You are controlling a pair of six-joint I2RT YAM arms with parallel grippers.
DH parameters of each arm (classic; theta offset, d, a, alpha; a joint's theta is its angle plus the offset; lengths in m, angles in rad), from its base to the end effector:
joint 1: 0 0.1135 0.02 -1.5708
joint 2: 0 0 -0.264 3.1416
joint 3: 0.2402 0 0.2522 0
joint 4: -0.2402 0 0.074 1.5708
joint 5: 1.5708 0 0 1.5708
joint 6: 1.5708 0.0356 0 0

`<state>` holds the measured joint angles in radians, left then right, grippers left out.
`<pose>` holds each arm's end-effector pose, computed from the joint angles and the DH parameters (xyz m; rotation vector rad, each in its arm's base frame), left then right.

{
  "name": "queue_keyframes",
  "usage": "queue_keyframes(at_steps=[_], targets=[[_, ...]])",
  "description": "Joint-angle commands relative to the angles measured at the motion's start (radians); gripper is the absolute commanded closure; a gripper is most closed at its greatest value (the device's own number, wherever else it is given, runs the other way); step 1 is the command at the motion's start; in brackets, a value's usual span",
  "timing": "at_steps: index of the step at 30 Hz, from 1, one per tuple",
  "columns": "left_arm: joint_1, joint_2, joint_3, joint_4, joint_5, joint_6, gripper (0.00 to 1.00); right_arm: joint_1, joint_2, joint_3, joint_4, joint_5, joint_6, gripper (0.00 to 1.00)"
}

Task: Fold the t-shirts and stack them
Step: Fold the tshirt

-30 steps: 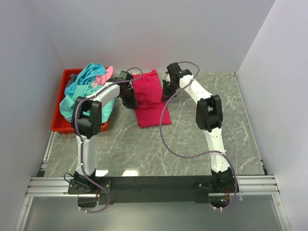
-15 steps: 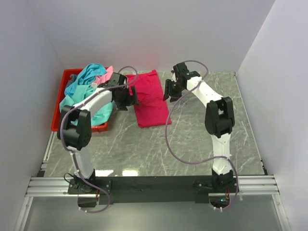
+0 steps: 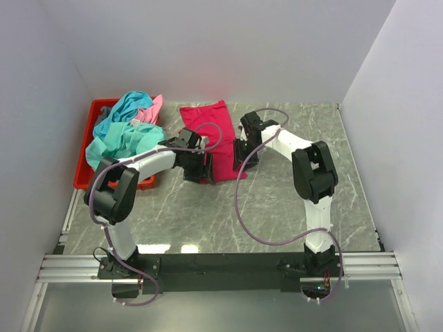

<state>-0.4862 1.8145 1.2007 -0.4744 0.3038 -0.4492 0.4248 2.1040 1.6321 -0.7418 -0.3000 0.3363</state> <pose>0.3209 -0.1817 0.1820 0.1554 2.7635 -0.6848 0.3942 0.1899 0.1817 -0.2046 2.8561 0.5935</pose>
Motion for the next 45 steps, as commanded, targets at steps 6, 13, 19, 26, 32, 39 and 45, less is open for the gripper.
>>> queue_keyframes(at_steps=[6, 13, 19, 26, 32, 39, 45], targets=[[-0.046, -0.029, -0.001, 0.022, -0.058, 0.006, 0.34, -0.011, -0.111, -0.118, 0.044, 0.035, 0.013, 0.51], [-0.066, -0.047, -0.015, -0.009, -0.155, -0.017, 0.41, -0.027, -0.122, -0.164, 0.078, 0.024, 0.026, 0.5], [-0.068, -0.072, -0.033, -0.001, -0.198, -0.045, 0.42, -0.041, -0.113, -0.19, 0.102, -0.007, 0.027, 0.52], [-0.066, -0.109, -0.058, 0.025, -0.239, -0.071, 0.46, -0.04, -0.114, -0.233, 0.113, -0.054, 0.026, 0.7], [-0.066, -0.107, -0.066, 0.043, -0.256, -0.089, 0.53, -0.038, -0.104, -0.235, 0.105, -0.056, 0.026, 0.88], [-0.069, -0.127, -0.104, 0.062, -0.301, -0.118, 0.6, -0.038, -0.105, -0.235, 0.101, -0.047, 0.029, 0.94], [-0.074, -0.104, -0.083, 0.088, -0.301, -0.123, 0.61, -0.038, -0.104, -0.23, 0.099, -0.051, 0.03, 0.94]])
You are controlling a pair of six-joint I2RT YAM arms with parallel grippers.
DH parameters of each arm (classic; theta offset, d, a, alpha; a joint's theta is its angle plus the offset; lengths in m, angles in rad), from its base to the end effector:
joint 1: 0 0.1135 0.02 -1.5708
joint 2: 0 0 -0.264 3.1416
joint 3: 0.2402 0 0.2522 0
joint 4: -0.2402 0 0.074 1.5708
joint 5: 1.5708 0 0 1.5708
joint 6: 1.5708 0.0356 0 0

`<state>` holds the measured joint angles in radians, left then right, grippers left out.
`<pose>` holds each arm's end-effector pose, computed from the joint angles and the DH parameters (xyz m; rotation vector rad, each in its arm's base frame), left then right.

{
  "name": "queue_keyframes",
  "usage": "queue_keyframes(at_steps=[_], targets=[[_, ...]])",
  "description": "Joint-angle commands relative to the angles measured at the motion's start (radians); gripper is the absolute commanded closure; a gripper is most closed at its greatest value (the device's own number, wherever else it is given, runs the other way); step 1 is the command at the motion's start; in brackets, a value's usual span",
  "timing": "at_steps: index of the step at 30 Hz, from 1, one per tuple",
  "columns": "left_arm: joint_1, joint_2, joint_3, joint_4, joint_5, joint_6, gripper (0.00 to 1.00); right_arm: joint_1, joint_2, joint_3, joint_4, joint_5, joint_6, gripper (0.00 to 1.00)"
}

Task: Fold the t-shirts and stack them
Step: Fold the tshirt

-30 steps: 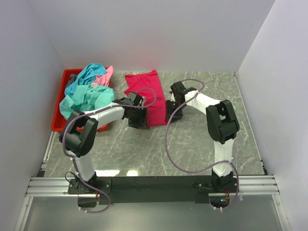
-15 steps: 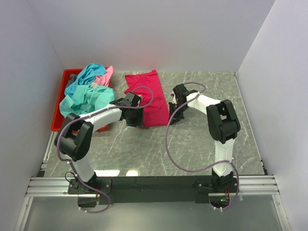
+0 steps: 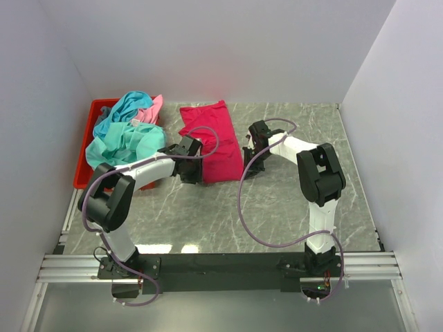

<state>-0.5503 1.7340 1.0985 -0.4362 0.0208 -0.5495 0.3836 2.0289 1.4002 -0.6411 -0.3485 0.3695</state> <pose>0.2963 -0.1827 0.1806 0.0083 2.7010 -0.3837 0.3683 0.1617 0.1521 -0.0986 2.9217 0.6413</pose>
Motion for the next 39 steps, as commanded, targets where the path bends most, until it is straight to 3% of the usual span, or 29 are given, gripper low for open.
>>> queue_keyframes(at_steps=[1, 14, 39], targets=[[-0.013, -0.014, 0.026, 0.053, -0.018, -0.023, 0.61, 0.003, -0.029, 0.002, -0.002, -0.001, -0.004, 0.94], [-0.037, 0.065, 0.081, 0.045, -0.018, -0.036, 0.65, 0.003, -0.024, 0.002, -0.006, -0.006, -0.004, 0.94], [-0.037, 0.052, 0.041, 0.053, -0.082, -0.035, 0.72, 0.001, -0.021, 0.006, -0.011, -0.017, -0.009, 0.95]])
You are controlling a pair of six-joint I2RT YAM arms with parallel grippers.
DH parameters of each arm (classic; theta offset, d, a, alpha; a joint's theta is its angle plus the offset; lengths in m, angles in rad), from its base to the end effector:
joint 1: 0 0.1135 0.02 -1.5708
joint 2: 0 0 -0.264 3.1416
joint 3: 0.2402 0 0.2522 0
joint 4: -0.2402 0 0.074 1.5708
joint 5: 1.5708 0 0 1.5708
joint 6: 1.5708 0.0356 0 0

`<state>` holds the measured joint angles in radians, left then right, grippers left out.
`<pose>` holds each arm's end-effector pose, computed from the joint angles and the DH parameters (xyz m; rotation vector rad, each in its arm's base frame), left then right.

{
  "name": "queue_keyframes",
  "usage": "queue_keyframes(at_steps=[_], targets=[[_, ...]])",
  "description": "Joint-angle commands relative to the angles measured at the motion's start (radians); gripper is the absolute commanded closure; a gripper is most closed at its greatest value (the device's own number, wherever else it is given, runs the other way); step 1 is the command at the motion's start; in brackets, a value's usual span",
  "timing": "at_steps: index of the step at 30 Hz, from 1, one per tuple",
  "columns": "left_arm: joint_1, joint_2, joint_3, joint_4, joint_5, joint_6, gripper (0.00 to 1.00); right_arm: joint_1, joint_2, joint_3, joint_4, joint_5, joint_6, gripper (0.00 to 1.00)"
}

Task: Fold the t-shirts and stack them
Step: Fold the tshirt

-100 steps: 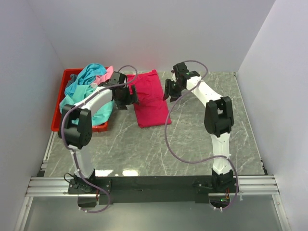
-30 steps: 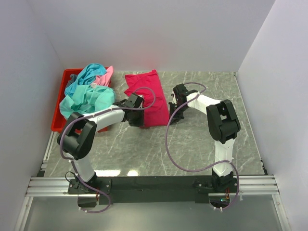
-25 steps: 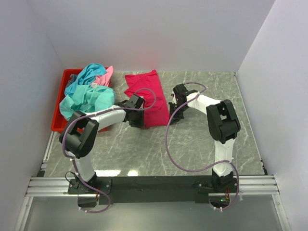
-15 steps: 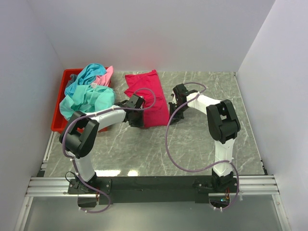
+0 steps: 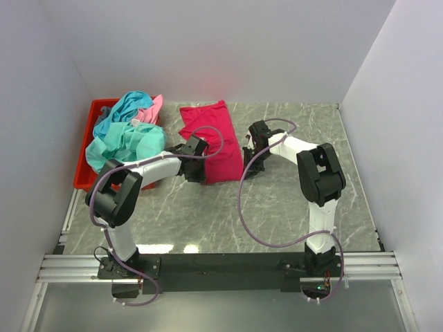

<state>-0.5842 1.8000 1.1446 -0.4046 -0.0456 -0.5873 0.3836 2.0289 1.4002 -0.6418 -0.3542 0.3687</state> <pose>0.3048 -0.1996 0.1733 -0.0200 2.6715 -0.3349 0.3681 0.1619 0.1522 -0.1009 2.9226 0.6491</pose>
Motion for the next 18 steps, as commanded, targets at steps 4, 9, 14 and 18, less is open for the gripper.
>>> queue_keyframes(at_steps=[4, 9, 14, 18], targets=[[-0.005, 0.004, 0.0, 0.018, -0.013, 0.007, 0.71, 0.003, -0.021, 0.006, -0.009, -0.011, -0.01, 0.95], [-0.006, 0.018, 0.02, 0.02, -0.01, 0.015, 0.68, 0.005, -0.019, 0.006, -0.01, -0.011, -0.01, 0.95], [-0.006, 0.038, 0.029, 0.016, -0.008, 0.021, 0.7, 0.003, -0.021, 0.008, -0.01, -0.009, -0.01, 0.95], [-0.006, 0.038, 0.012, 0.021, -0.002, 0.018, 0.74, 0.003, -0.021, 0.008, -0.01, -0.008, -0.01, 0.95]])
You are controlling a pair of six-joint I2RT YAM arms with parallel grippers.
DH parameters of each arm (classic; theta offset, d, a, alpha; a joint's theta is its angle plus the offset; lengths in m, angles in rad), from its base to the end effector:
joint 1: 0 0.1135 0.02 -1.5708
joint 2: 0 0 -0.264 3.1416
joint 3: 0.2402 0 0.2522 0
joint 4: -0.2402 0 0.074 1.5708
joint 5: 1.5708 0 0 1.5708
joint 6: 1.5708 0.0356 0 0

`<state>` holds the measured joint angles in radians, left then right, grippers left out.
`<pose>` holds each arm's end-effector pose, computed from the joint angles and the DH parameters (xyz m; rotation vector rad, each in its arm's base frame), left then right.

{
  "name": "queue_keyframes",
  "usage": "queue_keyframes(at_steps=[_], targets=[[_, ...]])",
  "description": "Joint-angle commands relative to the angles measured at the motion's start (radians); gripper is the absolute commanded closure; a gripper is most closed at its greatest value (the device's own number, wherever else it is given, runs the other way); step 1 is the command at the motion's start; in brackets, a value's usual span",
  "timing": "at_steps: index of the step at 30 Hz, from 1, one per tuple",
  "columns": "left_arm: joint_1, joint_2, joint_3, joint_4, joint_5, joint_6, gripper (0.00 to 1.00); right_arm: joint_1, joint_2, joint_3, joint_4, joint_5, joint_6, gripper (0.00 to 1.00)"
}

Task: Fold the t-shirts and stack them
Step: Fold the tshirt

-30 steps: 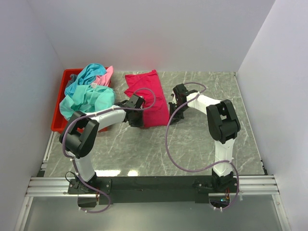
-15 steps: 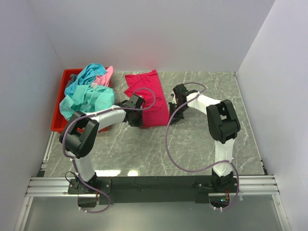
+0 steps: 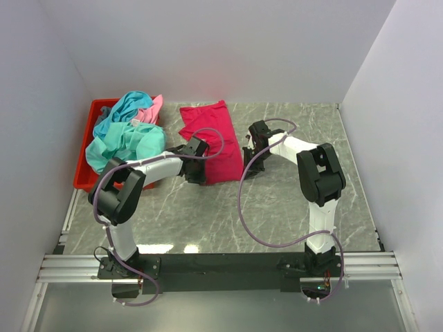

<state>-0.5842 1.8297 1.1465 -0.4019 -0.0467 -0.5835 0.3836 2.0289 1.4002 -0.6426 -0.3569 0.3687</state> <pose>0.3067 -0.2008 0.1637 -0.0146 2.6937 -0.3154 0.3680 0.1619 0.1522 -0.1013 2.9236 0.6526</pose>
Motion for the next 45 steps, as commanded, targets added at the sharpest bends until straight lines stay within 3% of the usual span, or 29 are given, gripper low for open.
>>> queue_keyframes(at_steps=[1, 8, 9, 34, 38, 45], targets=[[-0.006, 0.008, 0.006, 0.021, 0.001, 0.014, 0.75, 0.003, -0.019, 0.01, -0.012, -0.005, -0.01, 0.95], [-0.006, -0.001, -0.008, 0.038, 0.013, 0.011, 0.91, 0.003, -0.019, 0.011, -0.014, 0.004, -0.005, 0.95], [-0.006, 0.002, -0.007, 0.04, 0.015, 0.011, 1.0, 0.001, -0.019, 0.011, -0.017, 0.006, -0.005, 0.95], [-0.006, -0.23, -0.205, -0.049, 0.005, 0.045, 1.0, -0.006, -0.041, 0.003, -0.032, 0.056, 0.0, 0.98], [-0.006, -0.274, -0.215, -0.064, 0.028, 0.04, 0.9, 0.003, -0.067, 0.002, -0.055, 0.062, -0.02, 0.98], [-0.005, -0.334, -0.208, -0.061, 0.172, 0.04, 0.57, 0.021, -0.085, 0.002, -0.111, 0.065, -0.065, 0.98]])
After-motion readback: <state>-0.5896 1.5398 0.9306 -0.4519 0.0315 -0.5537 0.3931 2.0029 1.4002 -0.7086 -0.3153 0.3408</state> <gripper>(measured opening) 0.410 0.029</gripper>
